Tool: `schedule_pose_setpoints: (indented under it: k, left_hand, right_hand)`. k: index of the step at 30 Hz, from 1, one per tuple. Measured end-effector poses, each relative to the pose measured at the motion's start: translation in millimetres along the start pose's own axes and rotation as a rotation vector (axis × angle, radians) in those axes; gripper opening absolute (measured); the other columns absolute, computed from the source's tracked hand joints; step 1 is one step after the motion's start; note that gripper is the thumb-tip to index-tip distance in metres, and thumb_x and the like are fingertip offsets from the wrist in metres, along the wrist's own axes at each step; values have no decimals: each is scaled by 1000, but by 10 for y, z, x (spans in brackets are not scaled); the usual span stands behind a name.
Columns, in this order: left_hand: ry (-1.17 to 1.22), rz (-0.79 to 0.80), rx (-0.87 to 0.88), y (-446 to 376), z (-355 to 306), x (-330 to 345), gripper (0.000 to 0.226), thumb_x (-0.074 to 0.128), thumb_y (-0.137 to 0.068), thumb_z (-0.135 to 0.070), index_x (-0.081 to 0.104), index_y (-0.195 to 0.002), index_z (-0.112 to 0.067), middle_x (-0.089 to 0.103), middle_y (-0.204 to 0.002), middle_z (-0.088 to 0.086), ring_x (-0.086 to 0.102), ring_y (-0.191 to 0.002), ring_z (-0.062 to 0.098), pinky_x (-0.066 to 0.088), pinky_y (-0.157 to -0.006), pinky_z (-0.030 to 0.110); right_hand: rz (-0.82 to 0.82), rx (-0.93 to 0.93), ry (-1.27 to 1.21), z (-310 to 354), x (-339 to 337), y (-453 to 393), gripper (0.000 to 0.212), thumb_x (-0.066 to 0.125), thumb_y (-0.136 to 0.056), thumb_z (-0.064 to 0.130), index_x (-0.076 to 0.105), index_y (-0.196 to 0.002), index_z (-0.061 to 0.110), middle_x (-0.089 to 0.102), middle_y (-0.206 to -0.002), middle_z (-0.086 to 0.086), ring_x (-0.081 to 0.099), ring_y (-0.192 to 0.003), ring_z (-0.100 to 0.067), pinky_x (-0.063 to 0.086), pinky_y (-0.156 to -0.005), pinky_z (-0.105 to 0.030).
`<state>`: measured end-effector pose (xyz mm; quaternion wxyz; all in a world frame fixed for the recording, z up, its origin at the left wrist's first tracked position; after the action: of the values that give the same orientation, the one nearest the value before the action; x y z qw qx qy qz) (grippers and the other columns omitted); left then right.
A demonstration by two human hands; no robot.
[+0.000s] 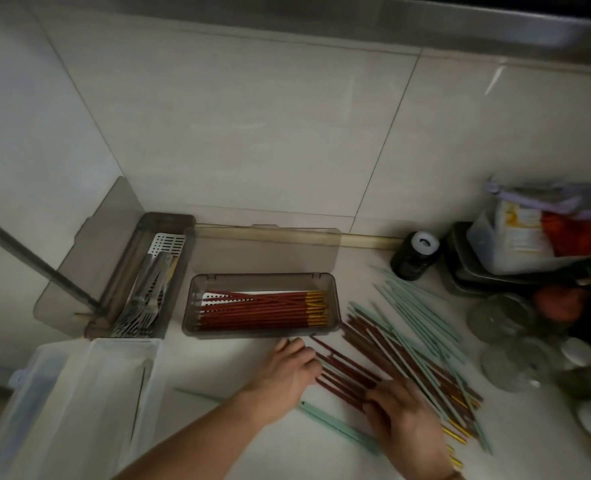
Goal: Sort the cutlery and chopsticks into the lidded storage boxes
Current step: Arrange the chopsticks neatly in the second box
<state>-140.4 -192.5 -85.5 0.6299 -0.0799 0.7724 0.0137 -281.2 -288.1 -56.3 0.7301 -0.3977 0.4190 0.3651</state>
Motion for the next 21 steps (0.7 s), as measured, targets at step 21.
schedule_pose_setpoints:
  k: [21]
  left_hand:
    - [194, -664, -489, 718, 771, -1140, 12, 55, -83, -20, 65, -85, -15, 57, -96, -2, 51, -90, 14, 40, -79, 26]
  right_hand:
    - [333, 5, -9, 962, 735, -1677, 27, 51, -90, 18, 69, -110, 20, 60, -109, -4, 48, -108, -28, 43, -87, -34]
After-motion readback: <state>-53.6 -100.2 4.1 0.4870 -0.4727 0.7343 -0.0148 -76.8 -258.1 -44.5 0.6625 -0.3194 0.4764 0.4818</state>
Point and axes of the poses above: each hand's wrist, its own y-axis away from the middle knuckle, its own x-axis out of the palm, z = x × y, the point moved 8 cm from there along -y, towards the middle knuckle
